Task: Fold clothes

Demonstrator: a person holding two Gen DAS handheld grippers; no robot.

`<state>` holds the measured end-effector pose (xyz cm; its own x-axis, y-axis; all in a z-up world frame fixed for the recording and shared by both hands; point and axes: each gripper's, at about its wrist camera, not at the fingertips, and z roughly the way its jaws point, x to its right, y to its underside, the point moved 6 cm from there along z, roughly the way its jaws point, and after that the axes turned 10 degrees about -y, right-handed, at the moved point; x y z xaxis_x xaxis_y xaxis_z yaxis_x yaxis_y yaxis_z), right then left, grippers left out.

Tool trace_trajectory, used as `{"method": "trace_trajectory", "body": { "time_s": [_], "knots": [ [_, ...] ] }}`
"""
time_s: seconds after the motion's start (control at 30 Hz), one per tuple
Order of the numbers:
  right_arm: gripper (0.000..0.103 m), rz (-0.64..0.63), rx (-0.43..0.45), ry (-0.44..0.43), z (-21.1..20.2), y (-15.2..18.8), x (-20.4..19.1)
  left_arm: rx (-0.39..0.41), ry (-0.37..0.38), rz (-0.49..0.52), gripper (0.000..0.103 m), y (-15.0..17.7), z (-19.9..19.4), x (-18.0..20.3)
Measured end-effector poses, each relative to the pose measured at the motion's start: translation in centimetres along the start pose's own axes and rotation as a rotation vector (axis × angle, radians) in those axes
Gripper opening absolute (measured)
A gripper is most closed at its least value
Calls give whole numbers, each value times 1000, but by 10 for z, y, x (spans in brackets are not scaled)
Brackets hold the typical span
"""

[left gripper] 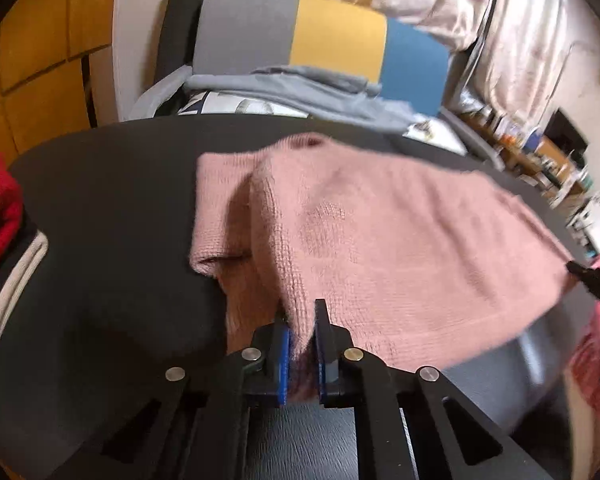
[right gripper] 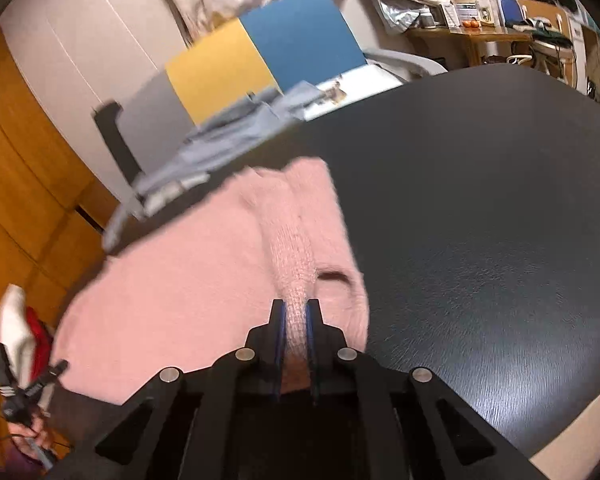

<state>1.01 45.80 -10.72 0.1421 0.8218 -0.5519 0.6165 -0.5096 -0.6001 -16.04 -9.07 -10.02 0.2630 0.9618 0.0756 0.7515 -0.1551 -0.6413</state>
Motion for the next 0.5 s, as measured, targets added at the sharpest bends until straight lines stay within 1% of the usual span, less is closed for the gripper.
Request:
{"method": "trace_trajectory", "body": {
  "time_s": [0.07,0.13,0.2,0.23,0.3,0.33,0.37,0.4,0.47,0.5],
  "knots": [
    [8,10,1,-13,-10,7,-3,-6,2,-1,10,6,-7,-5],
    [8,23,-20,-2,-10,20,3,-31,-38,29,10,20,-2,-8],
    [8,49,-52,34,-2,36,18,-70,-84,52,10,38,11,-10],
    [9,65,-43,22,-1,42,22,-73,-102,61,11,44,13,-10],
    [10,85,-27,3,-1,51,29,-42,-126,75,15,50,10,-10],
    [15,67,-29,9,-4,51,26,-32,-139,80,16,51,7,-10],
    [19,42,-28,27,-7,50,23,-27,-151,84,19,48,4,-10],
    [25,2,-24,78,-12,47,18,-22,-163,88,21,45,0,-10],
    [25,-84,-9,179,-23,40,8,24,-200,66,22,34,-13,-13],
    [25,-144,14,221,-29,34,0,54,-229,43,23,27,-20,-16]
  ]
}}
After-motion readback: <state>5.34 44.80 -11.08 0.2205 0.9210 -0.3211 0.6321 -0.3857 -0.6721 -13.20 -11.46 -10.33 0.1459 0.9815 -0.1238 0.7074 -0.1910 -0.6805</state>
